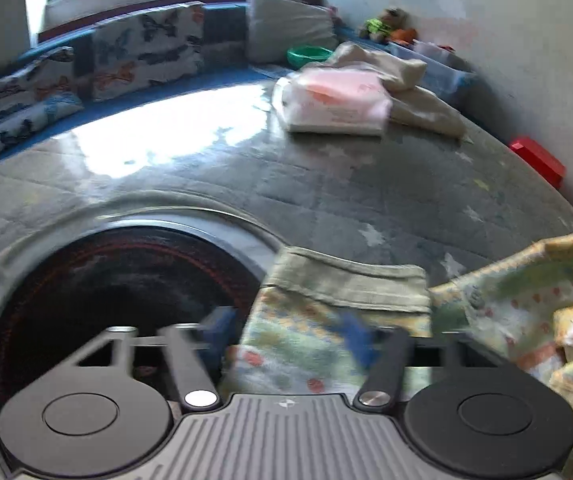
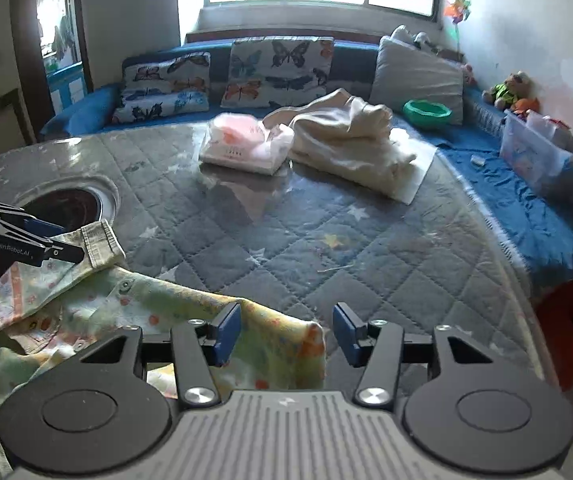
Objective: Fold clothes
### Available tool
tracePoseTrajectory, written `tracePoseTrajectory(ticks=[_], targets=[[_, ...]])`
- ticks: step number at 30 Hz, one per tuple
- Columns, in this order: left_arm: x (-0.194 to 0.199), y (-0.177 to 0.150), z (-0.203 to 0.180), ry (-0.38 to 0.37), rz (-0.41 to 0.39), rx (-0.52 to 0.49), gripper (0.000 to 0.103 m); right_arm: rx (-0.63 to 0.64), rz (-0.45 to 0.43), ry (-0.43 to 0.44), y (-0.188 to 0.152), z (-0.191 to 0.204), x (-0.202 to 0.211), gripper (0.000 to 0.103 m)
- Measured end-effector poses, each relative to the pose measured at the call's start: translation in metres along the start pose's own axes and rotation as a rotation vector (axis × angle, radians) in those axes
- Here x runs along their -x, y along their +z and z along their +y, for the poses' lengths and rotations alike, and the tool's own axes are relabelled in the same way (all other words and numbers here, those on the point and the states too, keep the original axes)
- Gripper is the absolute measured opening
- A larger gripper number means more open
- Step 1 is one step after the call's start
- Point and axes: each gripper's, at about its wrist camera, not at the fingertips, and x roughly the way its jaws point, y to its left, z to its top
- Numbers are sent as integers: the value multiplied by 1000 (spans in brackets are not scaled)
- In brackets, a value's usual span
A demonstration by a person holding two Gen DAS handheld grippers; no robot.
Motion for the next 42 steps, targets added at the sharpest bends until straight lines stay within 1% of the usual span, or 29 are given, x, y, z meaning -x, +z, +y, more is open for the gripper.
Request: tracePoseTrajectory(ticks=[1,2,3,4,6,11,12,14,16,17,18,20,21,22,23,24,26,28,29,31,32,35,37,38,40,41,42], targets=[[1,0,-1,-11,-3,-3,29,-1,8,-2,0,-1,-5,52],[3,-1,-1,-17,-8,-9,15,-3,14,1,0,-1,-8,52],[6,-1,-2,-27,-14,-13,14,-6,22,9,0,-2,-11,52],[10,-1,-1,-50,-23,-10,8,-10,29,14,-1,-3,-14,52],[25,-4,-1,-121,-48,-2,7,-16,39,14,-3,-4,-17,52],[77,-27,-14,-346,-108,-77,7,-28,48,25,-10,-6,-17,52],[85,-34,-20,-386,-106,-108,7,-30,49,27,-10,-6,-16,51],[94,-51,-33,-460,-72,-165,7,-32,49,33,-11,-6,-16,50],[99,-66,-44,-494,-33,-221,7,-31,42,32,-10,-6,-14,51],[100,-70,-48,-512,-18,-239,9,-35,38,30,-9,-6,-13,51],[102,-71,-49,-520,-16,-250,10,-38,33,29,-8,-7,-12,52],[108,-65,-44,-505,-48,-242,17,-38,20,33,-3,-7,-9,53],[111,-62,-41,-497,-64,-237,19,-37,14,36,-1,-7,-8,54],[114,-57,-37,-486,-83,-230,25,-34,8,38,1,-6,-7,54],[116,-52,-33,-460,-109,-219,34,-30,5,42,2,-6,-6,55],[117,-47,-30,-422,-136,-214,38,-23,5,49,4,-5,-7,56],[112,-36,-20,-332,-172,-199,40,-7,9,62,8,-2,-10,56],[97,-26,-3,-241,-171,-163,41,11,21,75,8,1,-15,56],[88,-23,2,-199,-164,-148,44,20,29,83,8,4,-19,56],[67,-16,16,-130,-133,-106,49,39,37,97,8,7,-24,56],[58,-13,21,-110,-117,-88,49,48,39,101,8,9,-26,56],[37,-10,28,-75,-85,-79,54,78,52,122,10,13,-34,56],[29,-10,31,-83,-68,-66,54,105,68,134,12,17,-39,56],[30,-12,33,-87,-68,-66,52,118,78,141,12,18,-41,56],[31,-14,36,-118,-62,-76,52,143,105,149,12,21,-47,56],[29,-15,35,-123,-58,-85,46,152,116,155,12,23,-50,55],[27,-15,34,-123,-54,-93,39,160,126,160,11,24,-52,50]])
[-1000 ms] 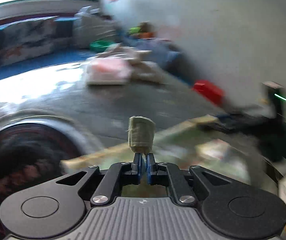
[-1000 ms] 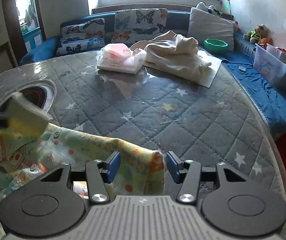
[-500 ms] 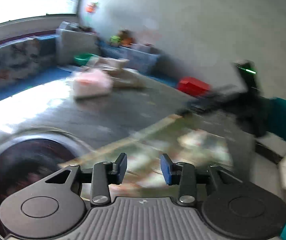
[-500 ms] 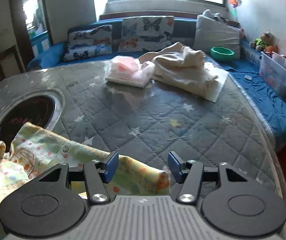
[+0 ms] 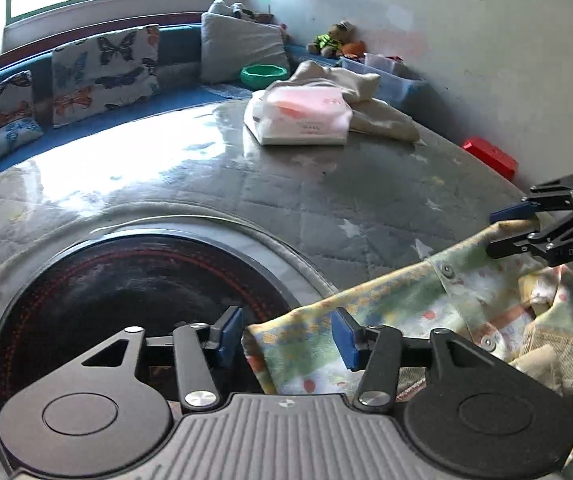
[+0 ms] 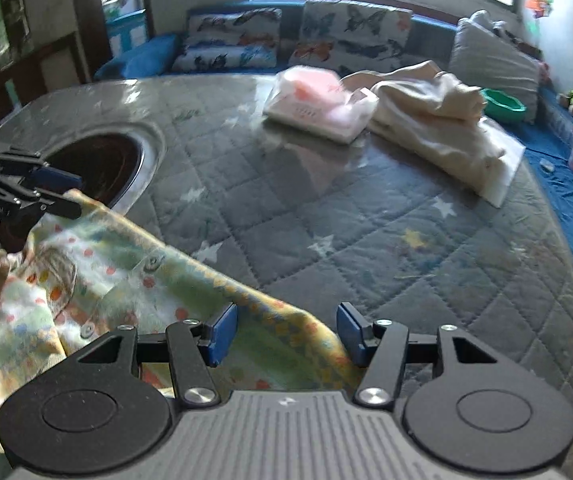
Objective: Fold clothes
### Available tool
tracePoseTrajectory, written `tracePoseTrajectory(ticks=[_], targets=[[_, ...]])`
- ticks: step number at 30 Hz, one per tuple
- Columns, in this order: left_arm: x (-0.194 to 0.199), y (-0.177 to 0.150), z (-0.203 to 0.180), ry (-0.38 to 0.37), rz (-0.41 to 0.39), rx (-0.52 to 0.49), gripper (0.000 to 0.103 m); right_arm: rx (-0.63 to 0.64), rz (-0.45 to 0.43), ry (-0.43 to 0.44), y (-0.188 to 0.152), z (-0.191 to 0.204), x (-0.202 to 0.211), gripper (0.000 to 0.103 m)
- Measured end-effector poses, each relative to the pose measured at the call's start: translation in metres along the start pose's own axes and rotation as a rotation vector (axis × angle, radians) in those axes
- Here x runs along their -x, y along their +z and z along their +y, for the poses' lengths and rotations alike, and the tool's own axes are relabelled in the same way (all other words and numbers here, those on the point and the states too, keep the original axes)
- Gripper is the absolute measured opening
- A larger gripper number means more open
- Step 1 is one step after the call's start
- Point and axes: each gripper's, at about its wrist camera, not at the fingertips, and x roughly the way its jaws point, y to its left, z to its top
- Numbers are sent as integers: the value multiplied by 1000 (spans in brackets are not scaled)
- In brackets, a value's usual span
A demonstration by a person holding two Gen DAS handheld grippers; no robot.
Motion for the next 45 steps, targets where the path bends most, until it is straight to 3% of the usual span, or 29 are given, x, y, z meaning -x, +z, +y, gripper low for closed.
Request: tracePoseTrajectory(ticks=[1,2,3,6,16,19,21,24,30,32,38,41,45], targets=[[-1,0,-1,-2,3,-1,23,3,9,2,0,1,-2,46],[-1,-1,-3,-8,2,5,11,7,15,5,-1,3,-3,33],[0,-1,-4,-13,-3,12,8,15,17,2,-2,5,-3,21],[13,2,-8,-36,-42,25,2,43,-11,-24,-6,13,10,9],[103,-14,-48,-164,-201,-56,0,180,-149,-23,-37,62,101,2],[130,-36,-64,-216,-218,-107,0,249,-157,-23,-60,84,123,2],[137,-49,-74,-197,-205,-168,0,278,-141,-14,-75,94,130,2],[133,-52,-73,-158,-173,-164,1,308,-87,8,-95,107,127,2],[102,-19,-60,-62,-185,-98,11,329,-42,58,-110,131,113,2],[85,-6,-61,-22,-182,-89,26,329,-43,63,-115,133,115,2],[43,30,-66,-72,-159,23,33,404,-51,48,-125,144,113,2],[31,41,-83,-131,-155,6,39,490,-64,46,-132,157,110,2],[-1,44,-95,-81,-74,-12,40,675,-95,1,-147,177,106,2]])
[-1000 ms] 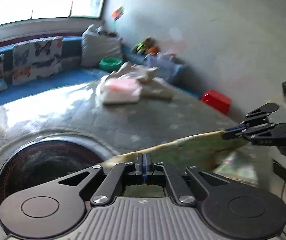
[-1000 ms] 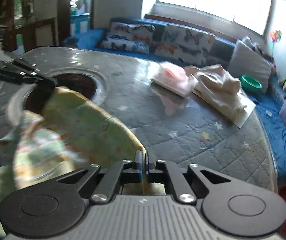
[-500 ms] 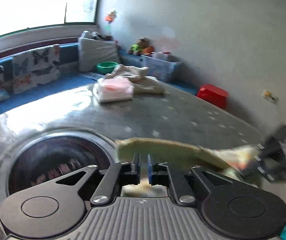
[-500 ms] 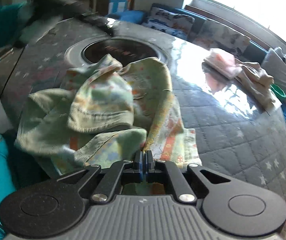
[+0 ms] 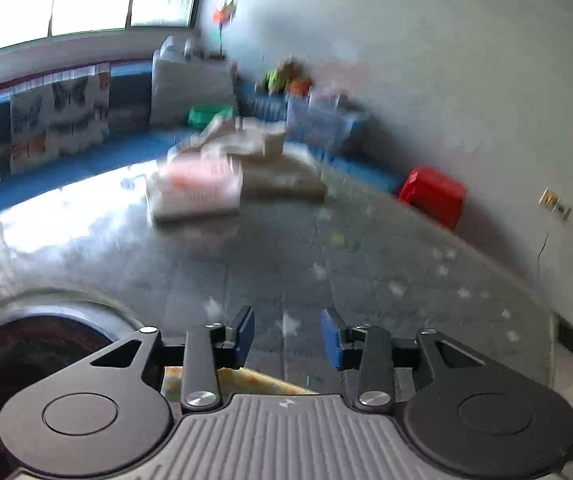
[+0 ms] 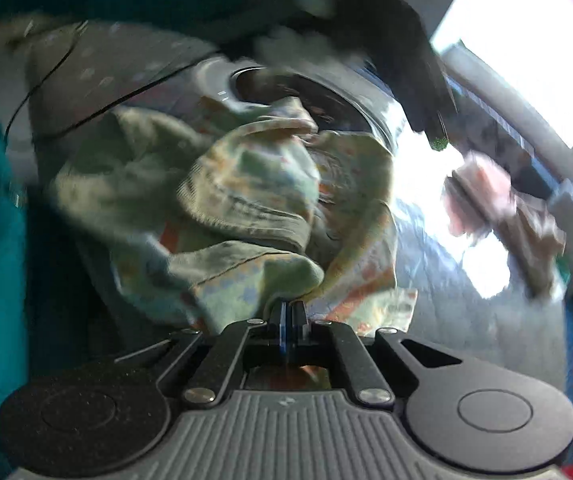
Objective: Fold clothes
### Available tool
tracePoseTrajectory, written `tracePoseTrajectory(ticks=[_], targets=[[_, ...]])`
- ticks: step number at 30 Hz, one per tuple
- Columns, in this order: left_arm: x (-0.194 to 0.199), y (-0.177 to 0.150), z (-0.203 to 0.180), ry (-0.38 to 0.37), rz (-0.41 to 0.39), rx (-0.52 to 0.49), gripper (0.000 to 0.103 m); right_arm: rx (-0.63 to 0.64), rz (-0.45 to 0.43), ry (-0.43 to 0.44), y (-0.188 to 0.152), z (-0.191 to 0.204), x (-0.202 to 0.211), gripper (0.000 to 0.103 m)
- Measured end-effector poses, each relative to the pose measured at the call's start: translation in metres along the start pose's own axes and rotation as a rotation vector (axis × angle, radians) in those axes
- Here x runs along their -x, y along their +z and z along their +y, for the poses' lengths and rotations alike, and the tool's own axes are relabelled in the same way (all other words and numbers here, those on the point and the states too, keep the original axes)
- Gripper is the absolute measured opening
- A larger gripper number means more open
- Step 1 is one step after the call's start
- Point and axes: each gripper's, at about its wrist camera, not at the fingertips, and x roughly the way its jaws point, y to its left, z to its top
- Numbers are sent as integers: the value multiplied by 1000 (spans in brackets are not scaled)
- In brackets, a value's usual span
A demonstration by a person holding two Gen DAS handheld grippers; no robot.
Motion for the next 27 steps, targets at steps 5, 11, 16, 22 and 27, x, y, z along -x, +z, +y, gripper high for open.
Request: tracePoseTrajectory(ticks=[5,11,16,22,27], targets=[[-20,-5,8,159,59,8,59,28,-9,2,-2,1,0,2],[-25,-15,29,183,161,83,67,45,-15,-1,-2,1,1,2],[-20,-24,37,52,172,122,19,69,-10,-14,-1,5,0,2],[42,-41,29,-39,-22,36,11,85,-7,-39,-1,10,0,2],[126,-83,-3,-138,-202,-168,11,31,-5,-43,0,8,0,2]])
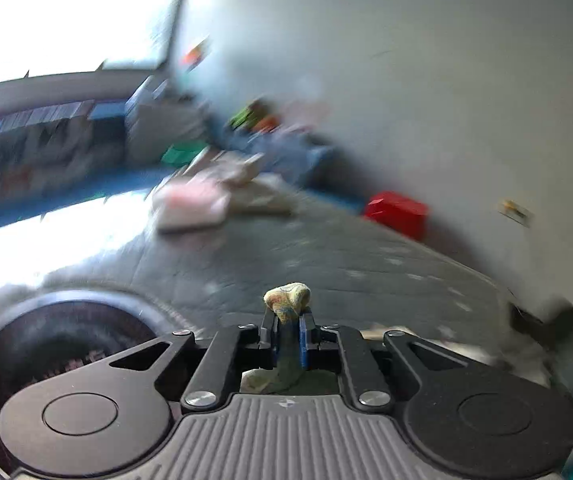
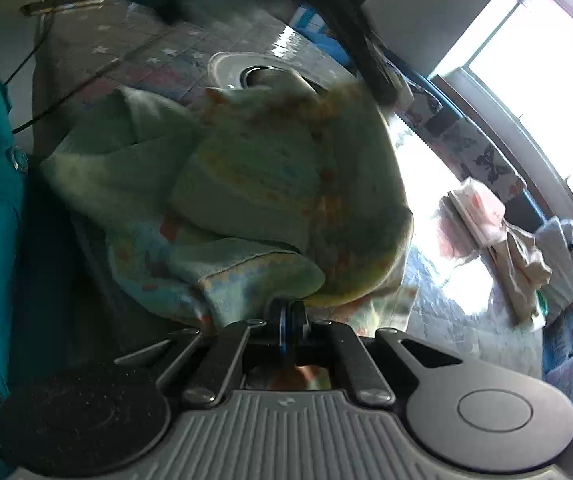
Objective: Fold clothes
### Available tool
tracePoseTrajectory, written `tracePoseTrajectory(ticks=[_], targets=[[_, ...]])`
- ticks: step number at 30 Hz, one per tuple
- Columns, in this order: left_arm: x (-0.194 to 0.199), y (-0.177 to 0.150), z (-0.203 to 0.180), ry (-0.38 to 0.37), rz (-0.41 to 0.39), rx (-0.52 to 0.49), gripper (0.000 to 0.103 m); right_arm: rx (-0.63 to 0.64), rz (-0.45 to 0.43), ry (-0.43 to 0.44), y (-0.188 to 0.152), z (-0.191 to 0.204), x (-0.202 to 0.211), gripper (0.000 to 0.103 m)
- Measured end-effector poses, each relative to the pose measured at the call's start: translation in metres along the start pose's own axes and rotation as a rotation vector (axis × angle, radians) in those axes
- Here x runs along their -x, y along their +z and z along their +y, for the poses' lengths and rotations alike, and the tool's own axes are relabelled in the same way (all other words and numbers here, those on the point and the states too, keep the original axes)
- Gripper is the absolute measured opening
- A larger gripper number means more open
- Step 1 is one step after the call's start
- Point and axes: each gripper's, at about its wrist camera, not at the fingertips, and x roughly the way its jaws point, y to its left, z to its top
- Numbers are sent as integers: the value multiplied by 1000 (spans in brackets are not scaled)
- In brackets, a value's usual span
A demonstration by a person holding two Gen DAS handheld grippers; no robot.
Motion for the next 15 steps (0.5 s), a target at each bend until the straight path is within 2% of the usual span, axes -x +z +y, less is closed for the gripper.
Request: tracePoseTrajectory(ticks=[2,4,5,9,13,15], targets=[[25,-16,-21,-15,8,-117,11,-37,-1,17,1,-4,2,2],[38,-37,-38,11,75,-224,11,-72,-1,45,2,-8,5,3],[40,-47,-43,21,109,-246,11,-88,0,58,3,-10,6,3],[36,-85,-53,35,215,-270,12,-143,19,100,6,-18,8,4],[29,-102,-62,76,228,-330,15,-231,15,160,12,-32,18,6],[29,-101,-60,75,222,-312,15,-292,-23,199,18,-47,31,10]])
